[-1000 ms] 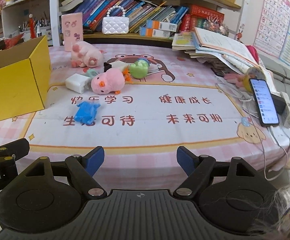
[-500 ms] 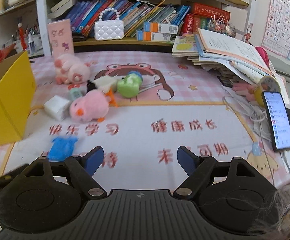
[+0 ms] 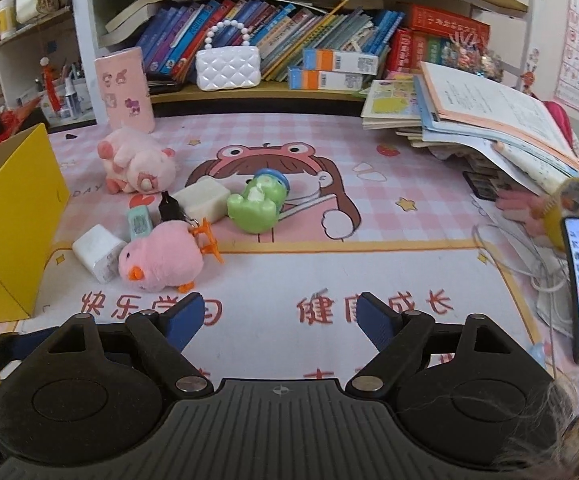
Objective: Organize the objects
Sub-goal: 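Grasp the blue plush toy with the left tool while the right tool grasps the pink chick, then carry the blue plush and pink chick with both tools over the yellow box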
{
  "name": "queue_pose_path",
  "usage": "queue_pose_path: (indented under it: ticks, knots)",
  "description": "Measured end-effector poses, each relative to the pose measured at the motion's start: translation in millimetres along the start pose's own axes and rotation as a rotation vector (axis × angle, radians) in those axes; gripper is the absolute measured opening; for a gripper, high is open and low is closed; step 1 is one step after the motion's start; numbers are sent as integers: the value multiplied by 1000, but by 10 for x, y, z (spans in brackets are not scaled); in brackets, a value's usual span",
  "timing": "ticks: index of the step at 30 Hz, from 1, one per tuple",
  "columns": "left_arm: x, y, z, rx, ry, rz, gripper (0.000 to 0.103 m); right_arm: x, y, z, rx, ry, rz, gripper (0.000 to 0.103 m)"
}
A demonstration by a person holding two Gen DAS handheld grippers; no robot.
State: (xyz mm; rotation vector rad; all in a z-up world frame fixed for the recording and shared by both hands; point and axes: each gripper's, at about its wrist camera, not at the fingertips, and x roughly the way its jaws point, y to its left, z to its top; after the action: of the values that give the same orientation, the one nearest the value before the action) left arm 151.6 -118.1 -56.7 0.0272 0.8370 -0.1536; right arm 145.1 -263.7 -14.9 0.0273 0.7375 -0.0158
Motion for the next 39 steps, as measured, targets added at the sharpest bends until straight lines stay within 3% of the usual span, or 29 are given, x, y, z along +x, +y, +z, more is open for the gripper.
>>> queue_pose_path:
  ticks: [3,7,11,17,22,25,33,39]
  knots:
    - [29,15,-12,2,11,7,28,67,29,55,-26,4,37,86]
    - [-92,230,-25,-98,14,0,26,193,125,120,-70,7,109,93]
    - [-295,498,-105,-183,9,46,26,415,296,191,-147,5,200,99]
    - [-527,816,-280,-355,15,124,26,851,593,265,-312,17,231,100]
    - [-625,896,-323,-373,-8,156,26,991,668,289,-325,44,267,96]
    - [-656,919,-335,-371,-19,164,26,917,679,262,-331,27,248,84]
    - [-732,984,-348,-359,-57,135,25,497,607,227,-253,-24,219,83]
    - [-799,1049,-445,-353,-71,115,25,114,726,71,-187,3,242,83]
